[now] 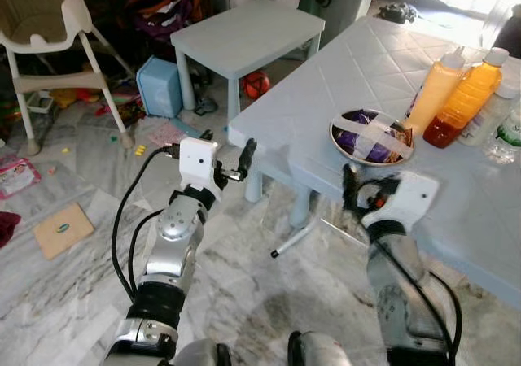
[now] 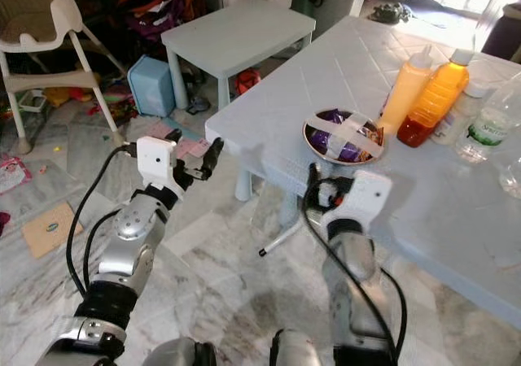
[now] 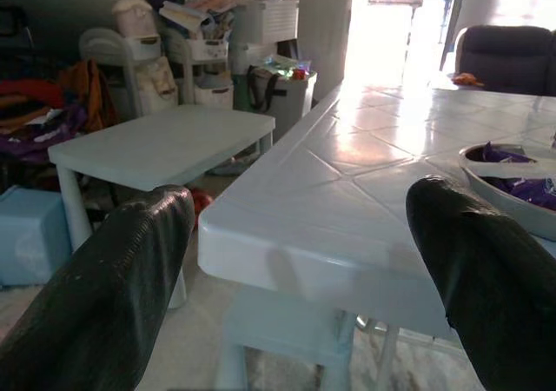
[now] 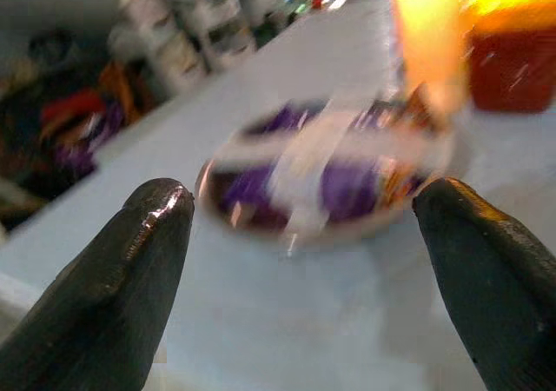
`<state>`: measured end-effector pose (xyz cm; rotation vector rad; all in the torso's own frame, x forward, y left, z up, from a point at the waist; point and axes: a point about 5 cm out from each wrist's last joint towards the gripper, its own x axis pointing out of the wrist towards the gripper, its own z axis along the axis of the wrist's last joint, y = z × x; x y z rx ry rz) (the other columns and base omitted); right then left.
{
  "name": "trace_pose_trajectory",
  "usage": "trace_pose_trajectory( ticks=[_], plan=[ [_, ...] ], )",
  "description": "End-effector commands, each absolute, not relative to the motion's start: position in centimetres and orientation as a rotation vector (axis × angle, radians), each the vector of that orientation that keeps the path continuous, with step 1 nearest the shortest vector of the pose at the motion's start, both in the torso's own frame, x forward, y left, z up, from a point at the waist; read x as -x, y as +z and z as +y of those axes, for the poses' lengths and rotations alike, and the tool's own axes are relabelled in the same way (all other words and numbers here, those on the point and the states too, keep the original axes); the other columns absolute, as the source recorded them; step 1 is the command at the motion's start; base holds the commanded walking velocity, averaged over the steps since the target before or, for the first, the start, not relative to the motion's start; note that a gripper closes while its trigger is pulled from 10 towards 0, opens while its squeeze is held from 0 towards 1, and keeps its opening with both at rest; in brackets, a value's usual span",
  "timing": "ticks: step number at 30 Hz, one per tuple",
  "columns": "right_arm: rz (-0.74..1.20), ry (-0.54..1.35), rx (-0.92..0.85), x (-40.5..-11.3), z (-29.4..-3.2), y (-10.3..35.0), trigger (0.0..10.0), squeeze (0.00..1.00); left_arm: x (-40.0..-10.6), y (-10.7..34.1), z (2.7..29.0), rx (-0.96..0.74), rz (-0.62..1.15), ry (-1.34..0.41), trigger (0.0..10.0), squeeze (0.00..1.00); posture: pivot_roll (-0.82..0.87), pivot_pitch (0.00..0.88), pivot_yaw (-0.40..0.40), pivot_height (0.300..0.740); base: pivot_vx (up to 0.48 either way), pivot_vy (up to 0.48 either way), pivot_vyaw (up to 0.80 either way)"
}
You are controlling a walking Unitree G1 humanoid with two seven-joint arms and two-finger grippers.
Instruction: Restocking fridge
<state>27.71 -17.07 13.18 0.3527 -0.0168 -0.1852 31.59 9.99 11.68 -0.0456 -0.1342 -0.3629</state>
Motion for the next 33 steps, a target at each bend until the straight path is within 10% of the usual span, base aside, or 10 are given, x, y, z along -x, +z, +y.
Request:
trace_pose_trajectory(
  ticks=[1,33],
  plan=[
    [-0.024,-0.188,-0.393,-28.5,-16.3,13.8,10.0,0.0,-31.4,11.8,9.9,0.037,-0.138,-0.374,10.0,0.0,-0.08,0.071,0.018,0.74,0.0,0.0,0.0],
    [0.215,-0.5,-0.503,-30.8,-17.0,14.2,10.0,0.0,-30.8,11.5,9.7,0.026,-0.121,-0.396,10.0,0.0,-0.06,0.091,0.019,0.74,0.0,0.0,0.0]
  ],
)
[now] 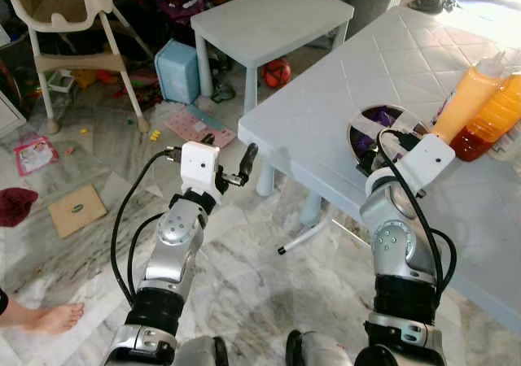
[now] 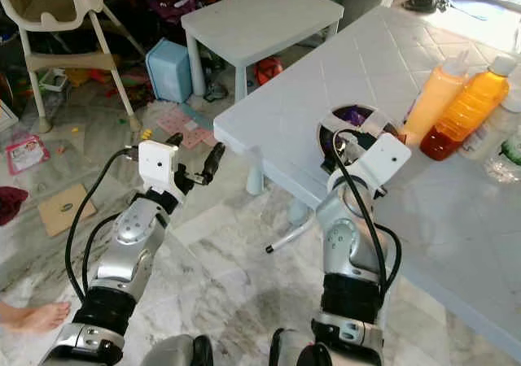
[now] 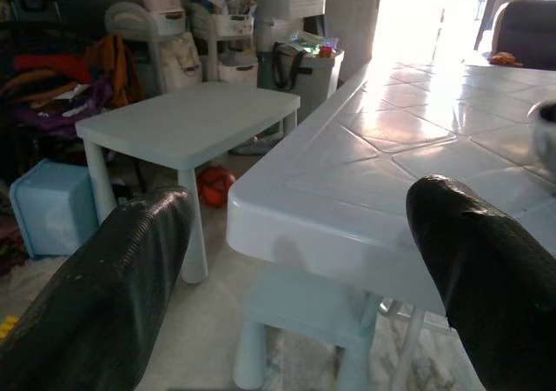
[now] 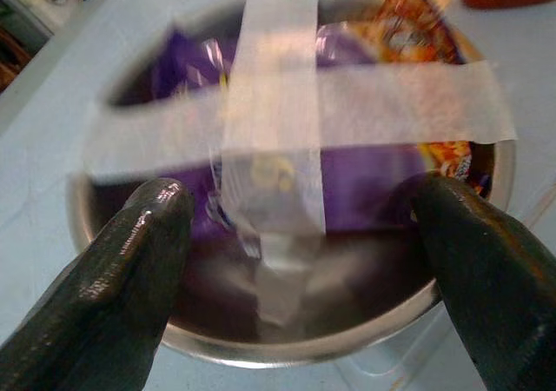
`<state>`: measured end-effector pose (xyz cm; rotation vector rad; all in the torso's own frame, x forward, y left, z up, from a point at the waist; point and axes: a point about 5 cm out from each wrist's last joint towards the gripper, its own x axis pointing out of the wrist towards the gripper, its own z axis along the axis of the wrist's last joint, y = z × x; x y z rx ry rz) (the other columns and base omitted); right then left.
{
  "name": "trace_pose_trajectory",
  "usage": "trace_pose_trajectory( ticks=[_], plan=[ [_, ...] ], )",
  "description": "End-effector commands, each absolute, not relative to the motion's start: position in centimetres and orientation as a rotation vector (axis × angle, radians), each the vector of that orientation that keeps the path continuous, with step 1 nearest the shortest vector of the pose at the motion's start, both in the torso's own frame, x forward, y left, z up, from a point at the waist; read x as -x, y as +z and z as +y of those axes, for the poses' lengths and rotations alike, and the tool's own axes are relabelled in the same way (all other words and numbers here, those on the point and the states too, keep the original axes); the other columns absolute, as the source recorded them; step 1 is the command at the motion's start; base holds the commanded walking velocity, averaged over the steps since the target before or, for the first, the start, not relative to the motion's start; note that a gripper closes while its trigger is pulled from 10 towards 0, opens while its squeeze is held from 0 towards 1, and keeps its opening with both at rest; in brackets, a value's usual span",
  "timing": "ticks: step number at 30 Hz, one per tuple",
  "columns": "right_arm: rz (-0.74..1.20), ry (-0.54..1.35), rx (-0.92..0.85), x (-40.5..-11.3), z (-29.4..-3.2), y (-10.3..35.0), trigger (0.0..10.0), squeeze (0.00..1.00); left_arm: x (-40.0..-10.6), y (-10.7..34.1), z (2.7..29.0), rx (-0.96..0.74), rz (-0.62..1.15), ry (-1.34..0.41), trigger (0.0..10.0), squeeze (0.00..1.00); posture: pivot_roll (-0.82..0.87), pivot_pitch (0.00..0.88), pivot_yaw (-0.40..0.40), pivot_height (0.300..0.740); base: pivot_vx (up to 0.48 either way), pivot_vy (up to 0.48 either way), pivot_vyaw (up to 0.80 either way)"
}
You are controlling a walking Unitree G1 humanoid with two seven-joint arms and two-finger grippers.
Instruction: Restocking fridge
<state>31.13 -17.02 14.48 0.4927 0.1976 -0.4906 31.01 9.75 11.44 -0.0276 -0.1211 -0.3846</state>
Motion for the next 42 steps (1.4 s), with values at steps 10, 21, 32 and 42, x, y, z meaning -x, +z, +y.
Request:
trace_pose_trajectory(
  ticks=[10,21,32,42],
  plan=[
    [0.123,-0.481,-0.424,-30.6,-17.4,16.2,10.0,0.0,-30.8,11.5,9.4,0.031,-0.121,-0.399,10.0,0.0,-0.07,0.091,0.018,0.74,0.0,0.0,0.0],
    [0.202,-0.534,-0.403,-28.5,-17.9,15.3,10.0,0.0,-30.8,11.4,9.3,0.034,-0.118,-0.401,10.0,0.0,-0.08,0.087,0.013,0.74,0.0,0.0,0.0],
    [0.347,-0.521,-0.483,-28.4,-17.5,12.1,10.0,0.0,-31.0,11.5,9.2,0.036,-0.123,-0.406,10.0,0.0,-0.07,0.076,0.01,0.74,0.0,0.0,0.0],
    [0.399,-0.531,-0.567,-29.2,-17.6,10.7,0.0,0.0,-30.9,11.6,9.2,0.033,-0.126,-0.408,10.0,0.0,-0.07,0.077,0.015,0.74,0.0,0.0,0.0]
  ],
)
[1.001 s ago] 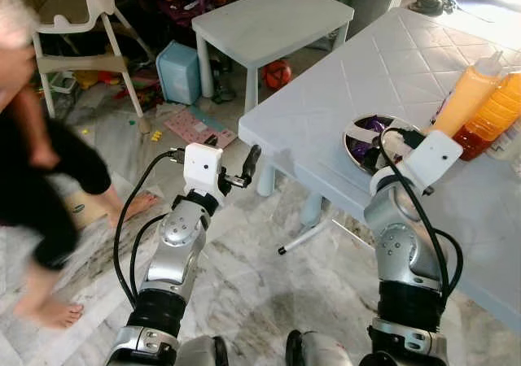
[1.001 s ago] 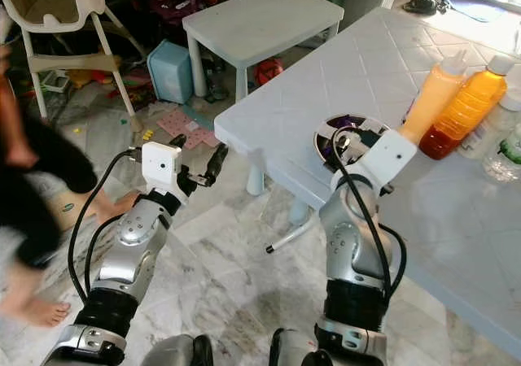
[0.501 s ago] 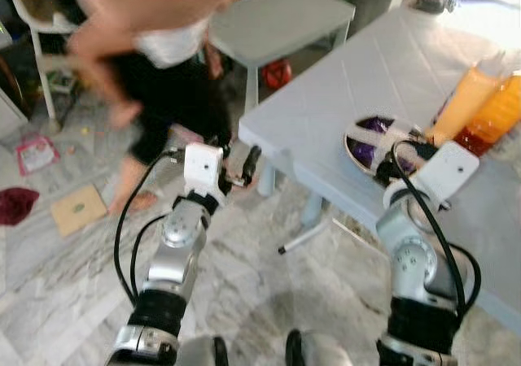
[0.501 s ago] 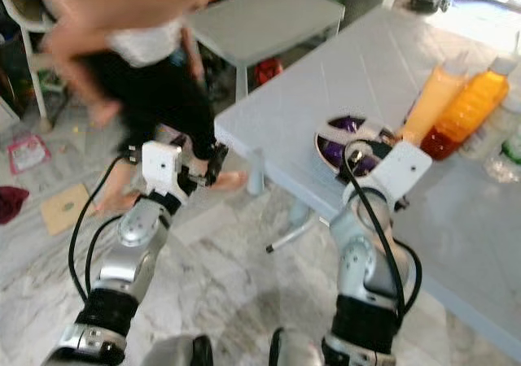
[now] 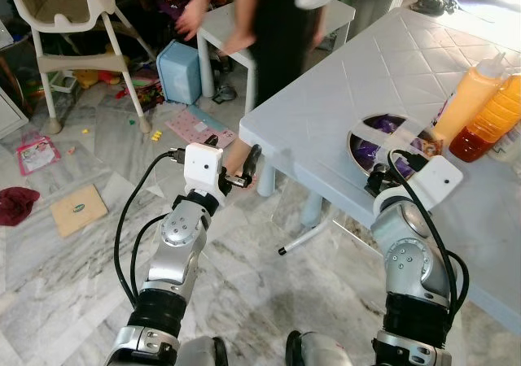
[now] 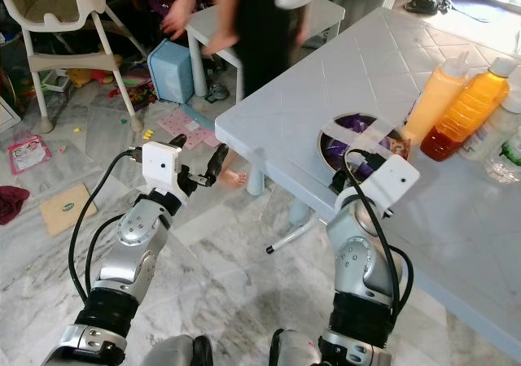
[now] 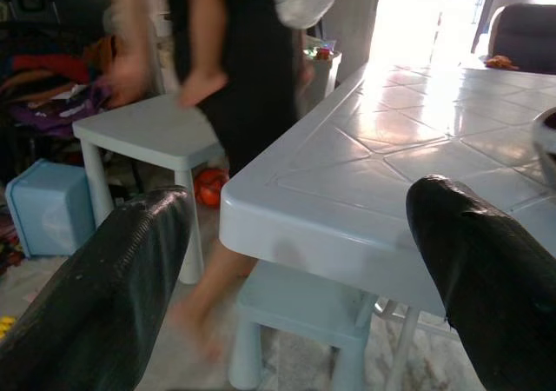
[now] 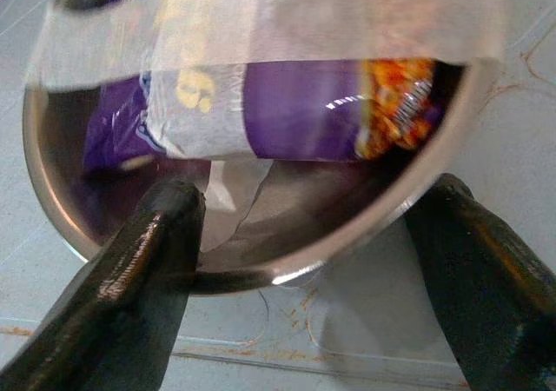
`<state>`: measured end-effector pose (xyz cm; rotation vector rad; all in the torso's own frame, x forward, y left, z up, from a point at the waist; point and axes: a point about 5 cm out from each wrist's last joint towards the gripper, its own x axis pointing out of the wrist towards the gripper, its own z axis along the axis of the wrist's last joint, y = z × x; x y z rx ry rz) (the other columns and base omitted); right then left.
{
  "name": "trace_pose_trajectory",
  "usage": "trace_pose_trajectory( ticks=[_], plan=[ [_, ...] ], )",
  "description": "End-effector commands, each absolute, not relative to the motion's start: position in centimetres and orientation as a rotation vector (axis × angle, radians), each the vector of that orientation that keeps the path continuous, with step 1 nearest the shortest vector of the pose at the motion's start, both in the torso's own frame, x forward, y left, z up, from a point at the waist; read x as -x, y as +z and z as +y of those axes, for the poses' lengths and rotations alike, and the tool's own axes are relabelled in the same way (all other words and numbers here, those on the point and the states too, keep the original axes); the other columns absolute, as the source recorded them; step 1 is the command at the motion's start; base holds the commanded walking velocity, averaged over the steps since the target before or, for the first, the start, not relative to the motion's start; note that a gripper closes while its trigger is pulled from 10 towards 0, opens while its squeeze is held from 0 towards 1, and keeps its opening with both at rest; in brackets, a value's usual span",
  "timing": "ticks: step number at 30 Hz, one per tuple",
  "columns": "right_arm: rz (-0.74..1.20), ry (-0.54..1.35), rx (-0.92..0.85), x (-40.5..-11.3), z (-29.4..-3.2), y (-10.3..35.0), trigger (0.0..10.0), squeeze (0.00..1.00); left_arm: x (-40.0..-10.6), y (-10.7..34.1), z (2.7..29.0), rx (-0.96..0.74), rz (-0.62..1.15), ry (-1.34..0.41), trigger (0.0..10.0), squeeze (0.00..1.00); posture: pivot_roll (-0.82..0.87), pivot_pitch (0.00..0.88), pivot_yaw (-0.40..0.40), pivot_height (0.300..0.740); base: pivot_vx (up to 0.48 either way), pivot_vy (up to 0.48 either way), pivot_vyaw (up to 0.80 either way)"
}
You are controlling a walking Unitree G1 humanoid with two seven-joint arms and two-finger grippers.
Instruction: Restocking fridge
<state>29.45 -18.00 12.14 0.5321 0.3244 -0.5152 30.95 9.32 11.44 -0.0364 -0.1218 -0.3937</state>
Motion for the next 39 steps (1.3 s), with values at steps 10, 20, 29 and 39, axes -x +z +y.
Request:
trace_pose_trajectory(
  ticks=[10,20,29,39],
  plan=[
    [0.355,-0.587,-0.622,-30.3,-19.7,11.5,0.0,0.0,-30.8,11.5,9.3,0.03,-0.124,-0.408,10.0,0.0,-0.06,0.083,0.019,0.74,0.0,0.0,0.0],
    [0.343,-0.649,-0.64,-29.6,-21.0,11.5,0.5,0.0,-30.8,11.6,9.2,0.03,-0.125,-0.419,10.0,0.0,-0.07,0.086,0.028,0.74,0.0,0.0,0.0],
    [0.323,-0.681,-0.608,-29.6,-22.7,11.6,10.0,0.0,-30.8,11.5,9.1,0.027,-0.124,-0.427,10.0,0.0,-0.07,0.085,0.032,0.74,0.0,0.0,0.0],
    [0.277,-0.665,-0.576,-30.3,-23.3,12.9,10.0,0.0,-30.9,11.5,9.2,0.024,-0.125,-0.42,10.0,0.0,-0.07,0.083,0.028,0.74,0.0,0.0,0.0]
  ],
)
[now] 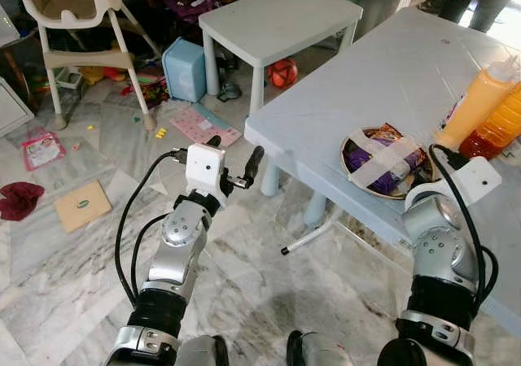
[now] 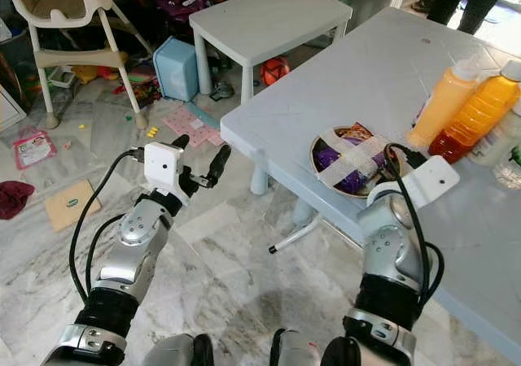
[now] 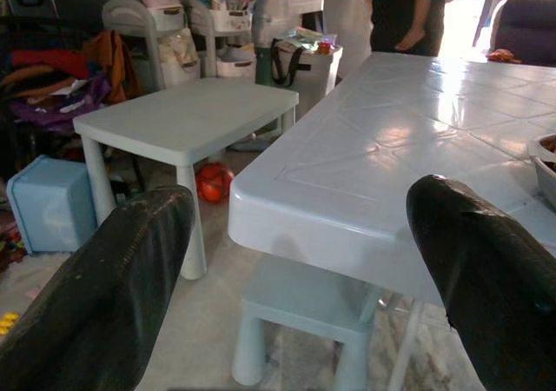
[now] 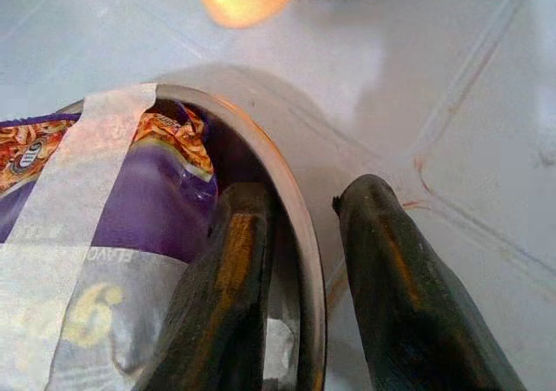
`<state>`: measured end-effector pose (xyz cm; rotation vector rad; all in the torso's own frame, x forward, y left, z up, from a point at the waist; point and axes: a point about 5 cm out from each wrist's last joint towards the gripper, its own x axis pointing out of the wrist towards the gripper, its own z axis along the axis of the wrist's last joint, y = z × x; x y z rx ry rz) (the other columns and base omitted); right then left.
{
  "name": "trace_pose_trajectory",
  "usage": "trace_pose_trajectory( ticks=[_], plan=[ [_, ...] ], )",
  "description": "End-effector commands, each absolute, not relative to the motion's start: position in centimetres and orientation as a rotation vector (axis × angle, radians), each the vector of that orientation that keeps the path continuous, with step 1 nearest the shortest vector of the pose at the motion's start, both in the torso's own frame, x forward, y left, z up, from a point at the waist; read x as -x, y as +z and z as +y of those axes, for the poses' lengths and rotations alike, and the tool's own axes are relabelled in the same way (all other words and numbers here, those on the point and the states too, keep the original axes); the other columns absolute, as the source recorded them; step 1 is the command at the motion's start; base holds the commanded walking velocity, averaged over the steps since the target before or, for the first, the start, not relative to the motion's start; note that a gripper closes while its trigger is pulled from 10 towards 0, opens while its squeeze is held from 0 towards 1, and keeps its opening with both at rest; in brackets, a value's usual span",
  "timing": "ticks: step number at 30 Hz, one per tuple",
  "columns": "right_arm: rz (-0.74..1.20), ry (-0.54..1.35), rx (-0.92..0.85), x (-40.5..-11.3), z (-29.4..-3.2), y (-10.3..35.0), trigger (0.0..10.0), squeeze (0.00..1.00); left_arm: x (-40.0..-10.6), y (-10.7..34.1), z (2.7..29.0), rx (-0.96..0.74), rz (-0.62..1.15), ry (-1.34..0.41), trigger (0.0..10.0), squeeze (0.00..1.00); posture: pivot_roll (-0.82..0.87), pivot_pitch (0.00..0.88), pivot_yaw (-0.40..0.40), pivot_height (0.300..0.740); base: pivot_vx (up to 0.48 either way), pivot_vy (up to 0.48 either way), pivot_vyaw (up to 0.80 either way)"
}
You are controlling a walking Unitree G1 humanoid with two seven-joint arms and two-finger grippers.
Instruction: Restocking fridge
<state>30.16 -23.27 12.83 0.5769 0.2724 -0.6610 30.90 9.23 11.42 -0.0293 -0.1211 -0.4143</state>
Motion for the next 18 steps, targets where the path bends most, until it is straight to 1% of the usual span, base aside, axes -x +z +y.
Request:
trace_pose_trajectory(
  ticks=[1,2,4,6,7,8,9,10,18],
  plan=[
    [0.282,-0.664,-0.58,-30.3,-23.3,12.9,10.0,0.11,-30.9,11.5,9.2,0.024,-0.125,-0.42,10.0,0.0,-0.07,0.084,0.027,0.74,0.0,0.0,0.0],
    [0.306,-0.677,-0.568,-30.2,-23.6,12.5,10.0,1.0,-30.8,11.5,9.2,0.024,-0.124,-0.422,10.0,0.0,-0.07,0.084,0.027,0.74,0.0,0.0,0.0],
    [0.322,-0.68,-0.573,-30.1,-23.7,12.2,10.0,1.0,-30.8,11.5,9.1,0.025,-0.125,-0.422,10.0,0.0,-0.07,0.084,0.027,0.74,0.0,0.0,0.0],
    [0.378,-0.676,-0.579,-30.0,-23.6,11.4,10.0,1.0,-30.8,11.5,9.1,0.025,-0.124,-0.422,10.0,0.0,-0.07,0.084,0.027,0.74,0.0,0.0,0.0],
    [0.394,-0.674,-0.576,-30.0,-23.6,11.2,10.0,0.96,-30.8,11.5,9.1,0.025,-0.124,-0.421,10.0,0.0,-0.07,0.084,0.027,0.74,0.0,0.0,0.0],
    [0.406,-0.674,-0.572,-29.9,-23.6,11.0,4.1,0.78,-30.8,11.5,9.1,0.025,-0.124,-0.421,10.0,0.0,-0.07,0.086,0.025,0.74,0.0,0.0,0.0],
    [0.406,-0.674,-0.572,-29.9,-23.6,11.0,4.1,0.78,-30.8,11.5,9.1,0.025,-0.124,-0.421,10.0,0.0,-0.07,0.086,0.025,0.74,0.0,0.0,0.0],
    [0.42,-0.662,-0.566,-29.8,-23.5,10.8,0.0,0.0,-30.8,11.5,9.2,0.025,-0.124,-0.421,10.0,0.0,-0.07,0.086,0.024,0.74,0.0,0.0,0.0],
    [0.439,-0.628,-0.558,-29.9,-23.3,10.5,0.0,0.0,-30.8,11.5,9.2,0.024,-0.124,-0.418,10.0,0.0,-0.07,0.087,0.024,0.74,0.0,0.0,0.0]
  ],
)
